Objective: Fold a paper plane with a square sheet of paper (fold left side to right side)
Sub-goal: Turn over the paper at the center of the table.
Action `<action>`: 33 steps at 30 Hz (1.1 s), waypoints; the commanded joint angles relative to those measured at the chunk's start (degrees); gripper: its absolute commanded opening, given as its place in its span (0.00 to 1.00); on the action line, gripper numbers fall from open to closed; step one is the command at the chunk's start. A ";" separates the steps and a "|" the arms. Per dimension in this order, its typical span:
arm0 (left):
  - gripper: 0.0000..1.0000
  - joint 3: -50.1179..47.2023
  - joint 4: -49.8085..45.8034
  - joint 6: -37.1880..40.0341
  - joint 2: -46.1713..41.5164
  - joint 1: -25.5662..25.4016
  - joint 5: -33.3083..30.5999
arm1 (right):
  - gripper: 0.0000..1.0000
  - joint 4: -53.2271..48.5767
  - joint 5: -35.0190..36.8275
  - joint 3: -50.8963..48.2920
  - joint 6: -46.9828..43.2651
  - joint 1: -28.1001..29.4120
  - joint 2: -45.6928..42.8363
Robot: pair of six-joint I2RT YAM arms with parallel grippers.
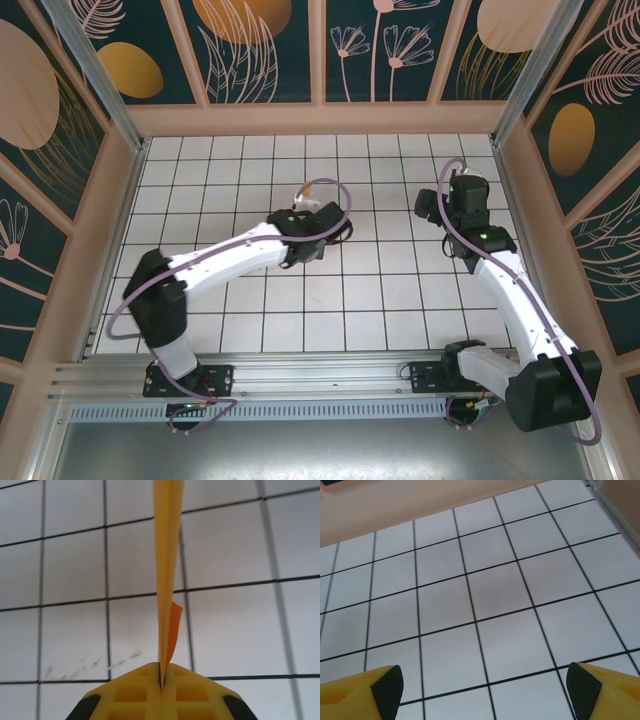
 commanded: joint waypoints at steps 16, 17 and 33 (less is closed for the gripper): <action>0.00 23.79 -19.06 -3.52 29.32 0.38 4.37 | 0.89 2.30 -1.21 -5.85 -0.95 -1.65 -1.49; 0.02 25.22 -18.75 -2.45 30.74 0.63 6.25 | 0.89 2.34 -1.59 -5.94 -1.03 -1.76 -1.45; 0.36 28.91 -1.73 6.08 31.74 5.95 29.40 | 0.89 3.57 -10.58 -5.97 -0.04 -2.12 4.56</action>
